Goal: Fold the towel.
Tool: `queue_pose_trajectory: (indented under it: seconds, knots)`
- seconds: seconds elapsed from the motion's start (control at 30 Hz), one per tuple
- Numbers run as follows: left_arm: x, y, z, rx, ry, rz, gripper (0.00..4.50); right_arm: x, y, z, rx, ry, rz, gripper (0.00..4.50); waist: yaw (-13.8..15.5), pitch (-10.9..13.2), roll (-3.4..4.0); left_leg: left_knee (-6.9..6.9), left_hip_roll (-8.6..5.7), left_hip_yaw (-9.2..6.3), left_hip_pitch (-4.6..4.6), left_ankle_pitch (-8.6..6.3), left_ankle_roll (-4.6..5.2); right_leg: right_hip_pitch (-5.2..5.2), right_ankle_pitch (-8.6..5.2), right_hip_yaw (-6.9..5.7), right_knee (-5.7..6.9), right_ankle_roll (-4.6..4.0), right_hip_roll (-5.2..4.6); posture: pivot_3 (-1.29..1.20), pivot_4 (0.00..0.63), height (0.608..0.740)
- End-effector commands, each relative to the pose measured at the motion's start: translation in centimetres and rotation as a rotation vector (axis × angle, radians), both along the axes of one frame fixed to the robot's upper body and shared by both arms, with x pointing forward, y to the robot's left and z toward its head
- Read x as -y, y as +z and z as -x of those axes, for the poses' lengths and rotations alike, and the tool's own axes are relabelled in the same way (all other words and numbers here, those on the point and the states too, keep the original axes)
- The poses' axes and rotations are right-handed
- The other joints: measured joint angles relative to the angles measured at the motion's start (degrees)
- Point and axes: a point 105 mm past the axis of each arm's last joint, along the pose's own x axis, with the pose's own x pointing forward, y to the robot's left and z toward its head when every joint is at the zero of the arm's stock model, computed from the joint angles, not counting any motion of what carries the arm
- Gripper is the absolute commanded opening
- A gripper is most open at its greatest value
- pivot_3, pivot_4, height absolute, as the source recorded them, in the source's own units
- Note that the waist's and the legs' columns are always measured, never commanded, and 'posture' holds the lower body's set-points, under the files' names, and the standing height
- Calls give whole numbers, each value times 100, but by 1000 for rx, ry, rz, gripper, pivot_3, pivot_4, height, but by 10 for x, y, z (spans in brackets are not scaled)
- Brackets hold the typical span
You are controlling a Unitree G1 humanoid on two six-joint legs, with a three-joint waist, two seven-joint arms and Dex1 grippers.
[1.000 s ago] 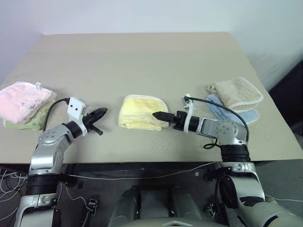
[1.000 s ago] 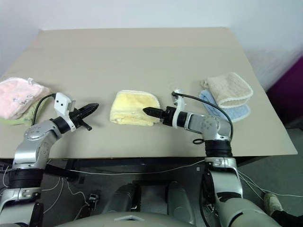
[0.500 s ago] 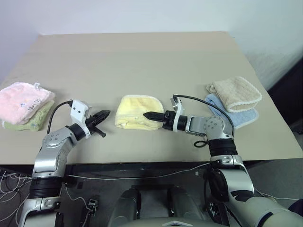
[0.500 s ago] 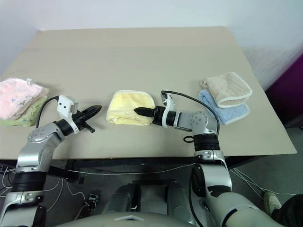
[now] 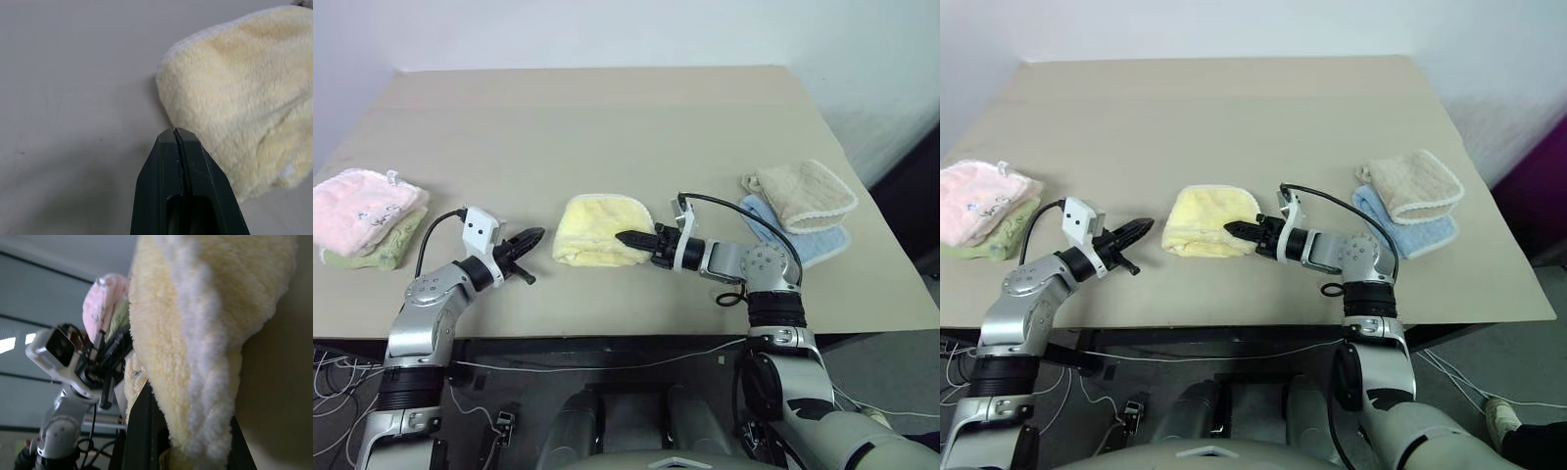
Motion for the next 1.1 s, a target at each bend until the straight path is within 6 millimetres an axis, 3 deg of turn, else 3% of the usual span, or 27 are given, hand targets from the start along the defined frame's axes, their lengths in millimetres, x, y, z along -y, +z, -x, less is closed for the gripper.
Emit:
queue_pose_trajectory:
  seconds: [0.03,0.13,0.2,0.27,0.37,0.47,0.77,1.0,1.1]
  knots:
    - [5,13,1,56,-21,-1,0,37,53,-16,166,-170,-72,26,10,0,0,0,0,0,0,0,0,0,0,0,0,0,0,0,150,740]
    - [7,10,1,45,-31,3,0,100,99,-26,284,-420,-104,26,76,8,11,0,-7,0,-3,0,0,-1,0,0,-1,0,-7,0,150,740]
    - [11,7,0,38,-43,10,0,132,118,-24,324,-548,-104,26,138,9,11,1,-11,0,-6,0,0,-3,0,0,-4,0,-10,0,150,740]
    - [20,4,-3,28,-70,24,0,181,135,-19,350,-756,-94,26,165,8,11,-3,-8,-1,-6,0,1,-1,0,-1,-11,0,-8,0,150,740]
    - [29,2,-6,22,-93,32,0,212,143,-10,337,-894,-96,26,160,8,9,-4,-8,-1,-6,0,1,5,0,-2,-15,0,-9,0,150,740]
    - [45,1,-13,17,-146,46,0,244,126,3,212,-1064,-61,26,142,7,11,-5,-1,5,-5,1,2,3,0,2,-11,0,-3,0,150,740]
    - [68,-1,-21,13,-226,59,0,255,85,29,4,-1221,-66,26,127,7,14,-3,2,16,-4,2,4,3,0,8,-5,1,3,0,150,740]
    - [73,-5,-20,4,-244,54,0,251,76,32,-52,-1230,-88,26,132,7,14,1,2,16,-4,2,4,5,0,7,-4,1,6,0,150,740]
    - [74,-7,-18,2,-244,56,0,252,81,32,-40,-1221,-131,896,132,7,14,1,3,16,-4,2,5,6,0,7,-5,1,7,0,150,740]
